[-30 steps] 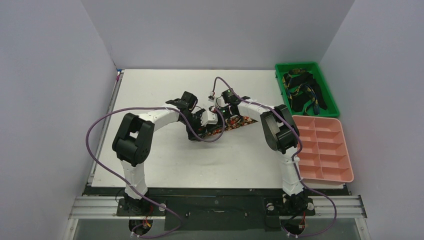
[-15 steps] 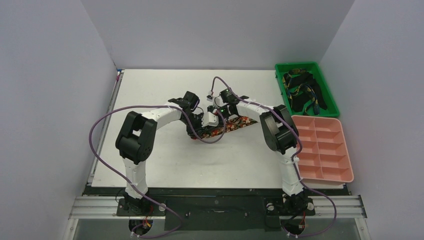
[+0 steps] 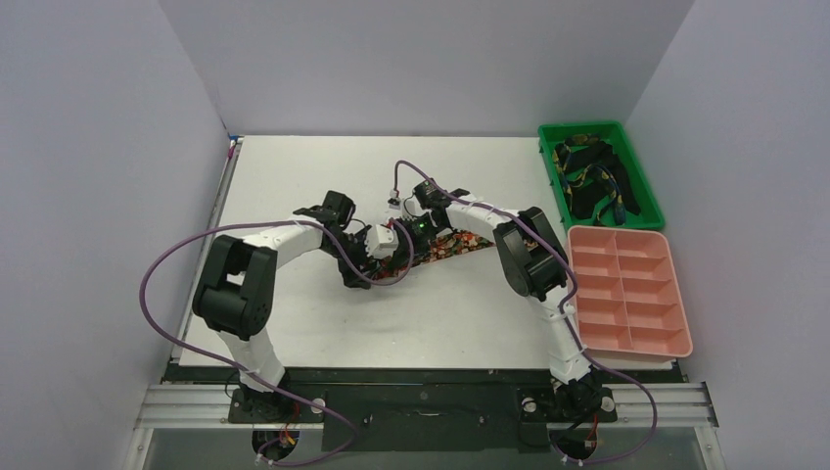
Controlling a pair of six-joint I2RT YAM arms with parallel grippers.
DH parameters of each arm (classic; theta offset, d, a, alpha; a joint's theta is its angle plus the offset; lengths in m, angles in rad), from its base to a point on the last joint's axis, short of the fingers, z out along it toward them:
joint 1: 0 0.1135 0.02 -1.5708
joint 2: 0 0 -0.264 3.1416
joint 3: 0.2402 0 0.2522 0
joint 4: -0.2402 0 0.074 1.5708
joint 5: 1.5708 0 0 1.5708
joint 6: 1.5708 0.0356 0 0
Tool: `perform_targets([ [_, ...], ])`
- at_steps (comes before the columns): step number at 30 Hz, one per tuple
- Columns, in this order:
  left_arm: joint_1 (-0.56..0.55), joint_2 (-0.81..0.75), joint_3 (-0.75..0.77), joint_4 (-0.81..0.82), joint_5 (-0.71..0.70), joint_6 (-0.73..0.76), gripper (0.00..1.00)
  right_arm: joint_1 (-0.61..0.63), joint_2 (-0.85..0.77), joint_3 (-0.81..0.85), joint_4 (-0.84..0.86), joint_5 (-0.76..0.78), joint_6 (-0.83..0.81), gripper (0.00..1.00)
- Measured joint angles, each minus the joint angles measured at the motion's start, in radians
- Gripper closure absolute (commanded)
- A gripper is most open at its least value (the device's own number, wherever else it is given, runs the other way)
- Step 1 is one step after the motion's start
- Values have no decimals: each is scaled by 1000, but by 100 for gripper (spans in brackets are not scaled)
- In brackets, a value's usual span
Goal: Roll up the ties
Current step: Roll the tie at the center of the board.
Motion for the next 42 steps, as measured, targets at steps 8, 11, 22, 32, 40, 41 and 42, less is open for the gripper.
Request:
perform_targets([
  [8, 2, -35, -56, 82, 18, -24, 25, 0, 0, 2, -9, -6, -16, 100],
  [11, -7, -35, -56, 108, 7, -47, 21, 0, -1, 2, -9, -9, -16, 100],
  [22, -147, 68, 87, 117, -95, -71, 67, -2, -2, 6, -13, -16, -18, 100],
  [32, -115, 87, 100, 80, -87, -21, 84, -47, -9, 6, -3, -46, 32, 73],
  [40, -88, 87, 111, 19, -86, 78, 86, -248, -104, 2, -126, 64, -80, 76],
  [41, -79, 87, 116, 1, -87, 97, 86, -280, -120, 2, -163, 103, -123, 76],
  [42, -70, 88, 119, -11, -87, 110, 86, -306, -132, 2, -201, 142, -162, 76],
])
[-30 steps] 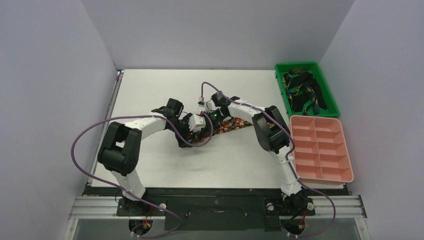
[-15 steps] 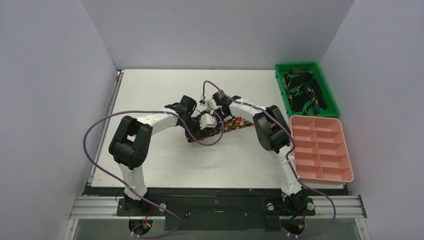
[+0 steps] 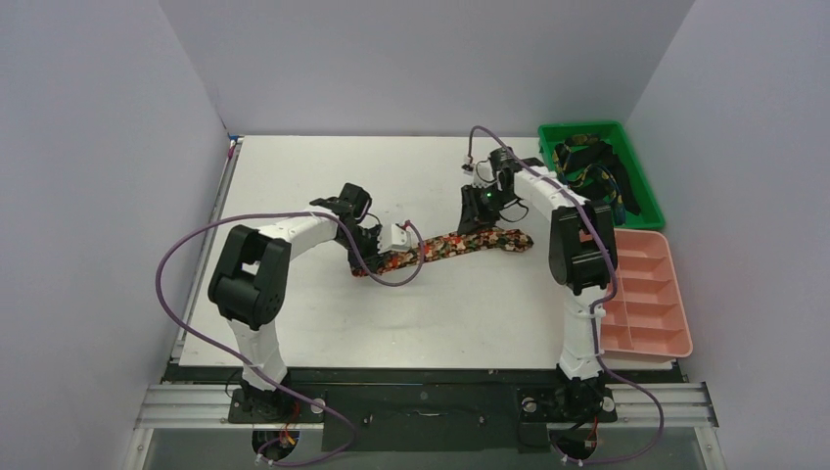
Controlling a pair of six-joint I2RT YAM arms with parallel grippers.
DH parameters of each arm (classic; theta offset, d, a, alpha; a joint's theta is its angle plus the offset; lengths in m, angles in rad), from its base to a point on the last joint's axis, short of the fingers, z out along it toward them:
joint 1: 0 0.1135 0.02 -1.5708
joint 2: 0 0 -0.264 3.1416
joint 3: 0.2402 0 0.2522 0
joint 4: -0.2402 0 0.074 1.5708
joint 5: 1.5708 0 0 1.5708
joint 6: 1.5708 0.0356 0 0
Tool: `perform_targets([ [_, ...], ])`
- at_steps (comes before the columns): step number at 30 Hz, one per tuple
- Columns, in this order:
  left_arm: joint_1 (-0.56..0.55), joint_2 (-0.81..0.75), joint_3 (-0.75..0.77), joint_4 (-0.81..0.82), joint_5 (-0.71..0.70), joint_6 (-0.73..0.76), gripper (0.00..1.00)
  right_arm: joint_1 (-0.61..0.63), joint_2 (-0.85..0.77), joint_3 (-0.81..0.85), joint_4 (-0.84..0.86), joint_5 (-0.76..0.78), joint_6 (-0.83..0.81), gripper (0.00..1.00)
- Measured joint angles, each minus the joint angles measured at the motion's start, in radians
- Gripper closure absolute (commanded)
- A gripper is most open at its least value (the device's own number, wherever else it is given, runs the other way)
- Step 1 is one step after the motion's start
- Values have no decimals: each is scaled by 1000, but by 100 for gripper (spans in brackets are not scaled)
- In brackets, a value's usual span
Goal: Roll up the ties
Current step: Roll the tie at the center of the board.
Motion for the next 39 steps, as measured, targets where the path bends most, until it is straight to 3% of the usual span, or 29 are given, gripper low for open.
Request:
perform_targets([
  [6, 52, 11, 23, -72, 5, 77, 86, -55, -33, -61, -156, 254, -199, 77],
  [14, 79, 38, 60, -130, 43, 139, 86, -60, -30, -53, -231, 467, -301, 78],
  [18, 83, 54, 84, -158, 54, 149, 86, -74, -28, -30, -250, 447, -323, 72],
  [22, 86, 66, 100, -175, 63, 155, 86, -86, -35, -14, -253, 266, -307, 62],
  [27, 87, 68, 104, -179, 65, 147, 85, -43, -50, -14, -160, 36, -137, 60],
  [31, 87, 68, 104, -172, 71, 121, 85, 58, -61, -81, 98, -97, 134, 60],
  [36, 88, 68, 103, -152, 81, 72, 85, 178, -56, -201, 463, -175, 487, 60],
  [39, 92, 68, 102, -144, 88, 53, 84, 224, -41, -213, 618, -196, 619, 60],
])
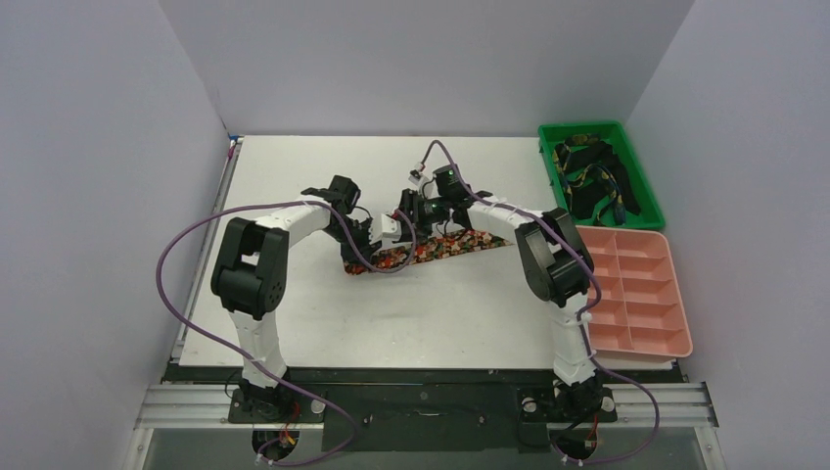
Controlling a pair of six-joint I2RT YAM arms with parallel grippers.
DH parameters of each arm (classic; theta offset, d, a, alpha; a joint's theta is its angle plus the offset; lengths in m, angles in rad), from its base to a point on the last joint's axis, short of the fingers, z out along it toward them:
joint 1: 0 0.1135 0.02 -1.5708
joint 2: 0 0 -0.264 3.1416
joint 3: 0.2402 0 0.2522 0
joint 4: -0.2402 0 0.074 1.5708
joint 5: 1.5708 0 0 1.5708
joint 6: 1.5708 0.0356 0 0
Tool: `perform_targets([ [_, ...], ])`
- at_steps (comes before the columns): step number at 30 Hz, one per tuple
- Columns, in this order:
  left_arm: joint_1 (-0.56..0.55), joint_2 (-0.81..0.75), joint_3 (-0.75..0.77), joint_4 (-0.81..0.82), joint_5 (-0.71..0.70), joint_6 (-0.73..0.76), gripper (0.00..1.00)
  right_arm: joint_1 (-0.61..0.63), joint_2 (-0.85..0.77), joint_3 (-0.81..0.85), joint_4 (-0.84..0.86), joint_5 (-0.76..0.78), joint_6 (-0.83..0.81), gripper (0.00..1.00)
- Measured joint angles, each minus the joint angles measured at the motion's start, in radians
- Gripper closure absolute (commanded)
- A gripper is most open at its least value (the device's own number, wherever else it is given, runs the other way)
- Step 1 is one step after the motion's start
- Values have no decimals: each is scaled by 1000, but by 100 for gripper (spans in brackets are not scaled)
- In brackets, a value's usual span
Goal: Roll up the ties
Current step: Roll the tie at the center of the board.
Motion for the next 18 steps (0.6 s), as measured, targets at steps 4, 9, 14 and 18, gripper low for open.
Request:
perform_targets([
  [4, 9, 0, -1, 11, 14, -18, 84, 20, 17, -1, 120, -9, 89, 60],
  [9, 11, 0, -4, 25, 14, -31, 84, 27, 60, 2, 149, -8, 111, 61],
  [14, 11, 0, -5, 29, 14, -40, 84, 41, 92, 2, 82, -6, 85, 64],
  [18, 11, 0, -6, 33, 14, -47, 84, 46, 92, 2, 71, -7, 77, 65],
])
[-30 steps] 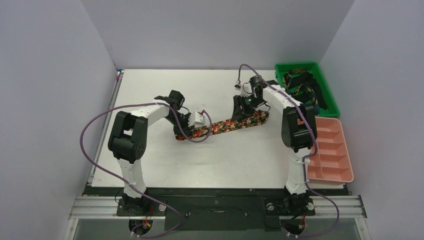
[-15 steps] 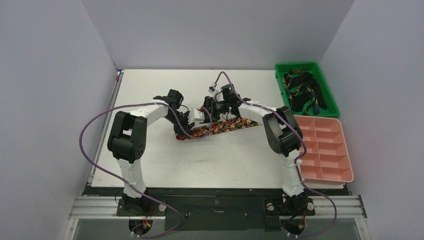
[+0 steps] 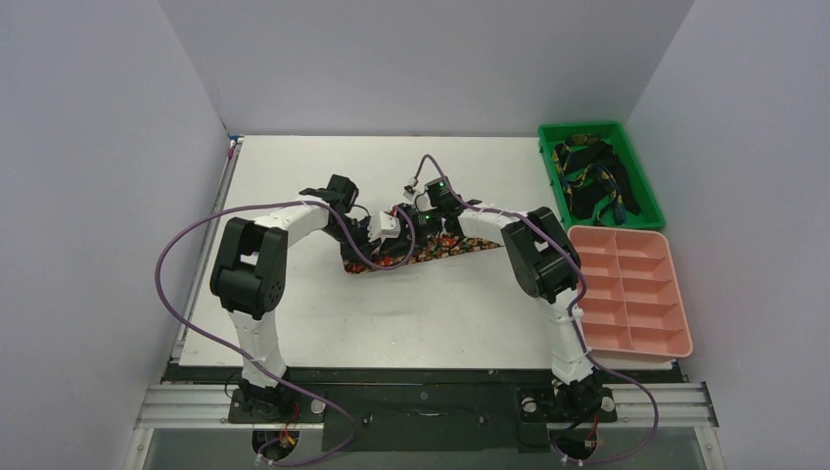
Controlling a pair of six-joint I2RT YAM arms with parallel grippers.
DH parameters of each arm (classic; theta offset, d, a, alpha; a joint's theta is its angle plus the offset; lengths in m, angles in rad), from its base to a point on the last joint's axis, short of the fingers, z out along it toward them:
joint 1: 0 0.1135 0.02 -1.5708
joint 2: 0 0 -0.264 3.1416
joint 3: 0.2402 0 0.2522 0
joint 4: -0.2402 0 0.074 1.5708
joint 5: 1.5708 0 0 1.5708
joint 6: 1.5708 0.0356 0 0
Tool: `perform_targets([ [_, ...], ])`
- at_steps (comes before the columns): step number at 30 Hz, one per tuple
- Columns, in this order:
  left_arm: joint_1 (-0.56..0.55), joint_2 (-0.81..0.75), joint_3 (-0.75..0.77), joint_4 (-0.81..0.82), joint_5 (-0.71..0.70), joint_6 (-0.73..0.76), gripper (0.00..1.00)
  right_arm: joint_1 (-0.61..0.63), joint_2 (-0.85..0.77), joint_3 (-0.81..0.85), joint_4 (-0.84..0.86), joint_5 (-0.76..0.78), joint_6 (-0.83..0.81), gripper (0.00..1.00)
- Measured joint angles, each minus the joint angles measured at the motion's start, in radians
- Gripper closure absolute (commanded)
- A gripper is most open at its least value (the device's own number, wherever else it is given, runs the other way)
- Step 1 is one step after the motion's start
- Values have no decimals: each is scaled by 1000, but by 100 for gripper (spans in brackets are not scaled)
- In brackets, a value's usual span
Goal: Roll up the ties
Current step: Roll the tie at the center of the board.
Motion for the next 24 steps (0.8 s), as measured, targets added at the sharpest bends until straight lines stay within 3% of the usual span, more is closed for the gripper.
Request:
perform_targets([
  [16, 0, 0, -1, 10, 4, -13, 83, 54, 61, 24, -23, -8, -16, 68],
  [24, 4, 0, -2, 10, 4, -12, 82, 58, 63, 24, 102, 5, 77, 74],
])
